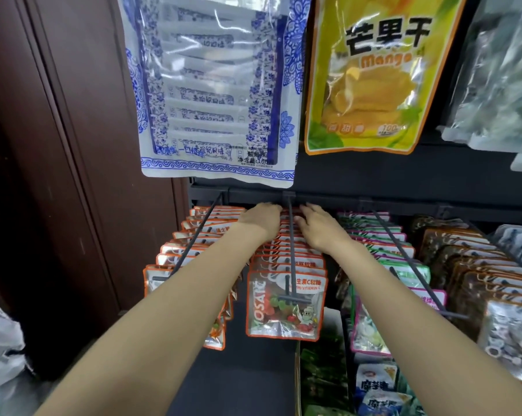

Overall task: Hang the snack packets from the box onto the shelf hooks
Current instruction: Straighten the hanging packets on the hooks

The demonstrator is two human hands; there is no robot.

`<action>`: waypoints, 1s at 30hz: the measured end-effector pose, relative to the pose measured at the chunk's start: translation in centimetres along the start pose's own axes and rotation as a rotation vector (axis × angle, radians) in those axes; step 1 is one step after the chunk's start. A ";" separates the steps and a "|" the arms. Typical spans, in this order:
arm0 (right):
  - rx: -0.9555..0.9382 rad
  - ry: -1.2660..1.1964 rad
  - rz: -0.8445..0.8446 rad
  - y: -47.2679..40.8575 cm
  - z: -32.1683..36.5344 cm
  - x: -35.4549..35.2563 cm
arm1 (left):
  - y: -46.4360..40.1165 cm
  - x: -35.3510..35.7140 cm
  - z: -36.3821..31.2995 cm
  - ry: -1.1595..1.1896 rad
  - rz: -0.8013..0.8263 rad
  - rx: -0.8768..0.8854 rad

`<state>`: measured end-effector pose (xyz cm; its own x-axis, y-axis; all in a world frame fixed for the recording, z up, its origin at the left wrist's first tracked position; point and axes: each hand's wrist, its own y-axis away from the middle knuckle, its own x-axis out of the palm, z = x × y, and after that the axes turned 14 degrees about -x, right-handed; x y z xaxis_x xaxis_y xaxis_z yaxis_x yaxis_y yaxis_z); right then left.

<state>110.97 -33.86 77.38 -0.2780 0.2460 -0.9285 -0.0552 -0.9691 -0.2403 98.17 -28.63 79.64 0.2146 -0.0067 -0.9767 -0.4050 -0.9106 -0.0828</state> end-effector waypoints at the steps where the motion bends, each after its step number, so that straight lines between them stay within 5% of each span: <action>1: 0.000 -0.005 0.016 -0.2 0.0 -0.1 | 0.0 -0.1 0.0 0.000 0.014 0.003; 6: 0.040 -0.058 -0.006 -0.2 0.3 -0.9 | 0.8 -1.1 -0.5 0.056 -0.012 -0.056; 13: -0.138 -0.130 -0.281 3.6 6.2 -4.5 | 4.8 -4.5 1.1 0.128 -0.182 -0.021; 25: -0.119 -0.107 -0.224 8.6 19.0 -0.9 | 11.4 -5.5 16.0 0.711 -0.174 0.090; 30: -0.025 -0.135 0.014 10.4 20.4 2.1 | 13.1 -2.8 20.2 0.806 0.003 0.154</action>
<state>90.23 -43.72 78.71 -0.4048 0.2267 -0.8859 -0.0273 -0.9713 -0.2361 74.26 -32.19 77.30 0.7622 -0.3575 -0.5397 -0.5115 -0.8435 -0.1637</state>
